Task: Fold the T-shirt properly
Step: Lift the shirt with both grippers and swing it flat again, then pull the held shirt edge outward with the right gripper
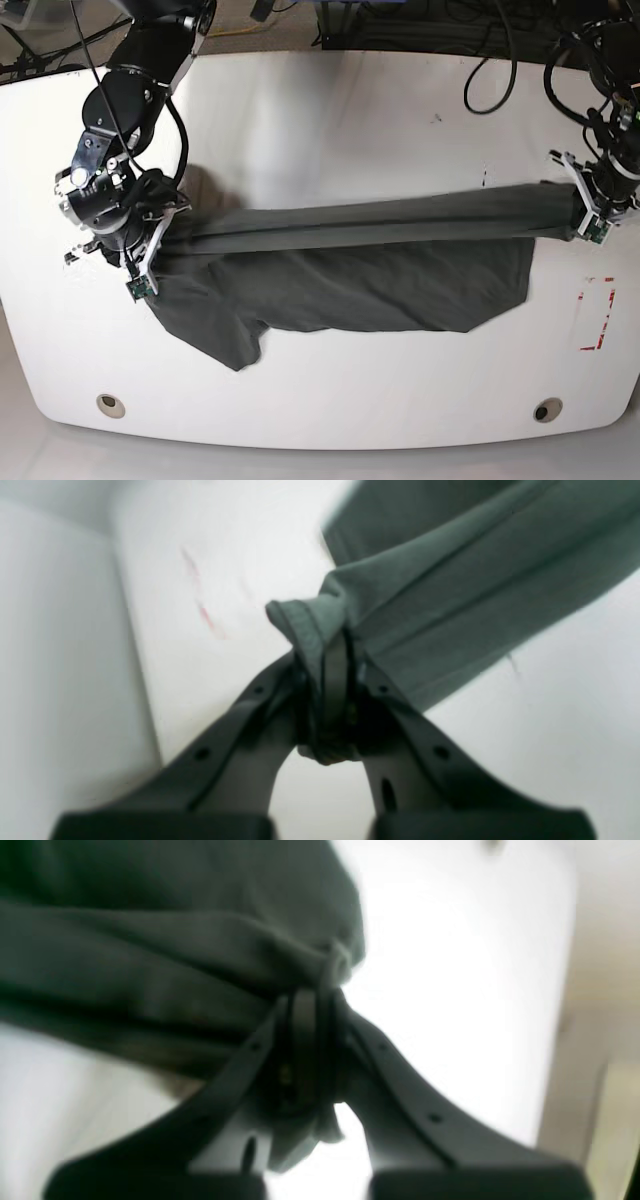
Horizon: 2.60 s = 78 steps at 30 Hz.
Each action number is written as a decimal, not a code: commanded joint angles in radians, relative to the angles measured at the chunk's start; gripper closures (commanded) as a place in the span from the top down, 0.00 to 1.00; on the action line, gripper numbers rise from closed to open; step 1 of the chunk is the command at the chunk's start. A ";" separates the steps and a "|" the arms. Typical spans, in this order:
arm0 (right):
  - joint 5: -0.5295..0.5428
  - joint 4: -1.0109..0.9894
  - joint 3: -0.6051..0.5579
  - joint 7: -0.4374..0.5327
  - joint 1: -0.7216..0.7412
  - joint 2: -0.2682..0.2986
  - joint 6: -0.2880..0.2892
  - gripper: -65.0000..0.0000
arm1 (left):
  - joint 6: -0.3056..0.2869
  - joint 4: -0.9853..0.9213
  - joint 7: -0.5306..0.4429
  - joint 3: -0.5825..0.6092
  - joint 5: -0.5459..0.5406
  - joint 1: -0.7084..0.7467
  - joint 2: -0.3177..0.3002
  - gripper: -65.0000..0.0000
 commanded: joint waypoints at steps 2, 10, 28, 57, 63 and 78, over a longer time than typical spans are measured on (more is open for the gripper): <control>-0.020 0.034 0.006 0.004 -0.055 -0.003 -0.002 0.00 | 0.018 0.016 -0.011 -0.018 0.029 0.065 -0.025 0.01; 0.112 0.035 0.008 -0.021 -0.226 0.003 -0.002 0.00 | 0.018 -0.011 -0.012 -0.058 0.033 0.183 -0.025 0.01; 0.838 0.008 -0.057 -0.068 -0.461 0.211 -0.002 0.00 | 0.018 -0.027 -0.012 -0.055 0.036 0.226 -0.090 0.01; 1.137 -0.384 -0.043 -0.068 -0.234 0.237 -0.002 0.58 | 0.018 -0.521 -0.014 0.167 0.035 -0.201 -0.179 0.26; 1.157 -0.373 0.102 -0.088 -0.285 0.237 -0.002 0.70 | 0.018 -0.558 -0.014 0.170 0.033 -0.202 -0.179 0.77; 1.239 -0.167 0.152 -0.084 -0.616 0.172 -0.002 0.70 | 0.018 -0.492 -0.092 0.161 0.027 -0.115 -0.180 0.79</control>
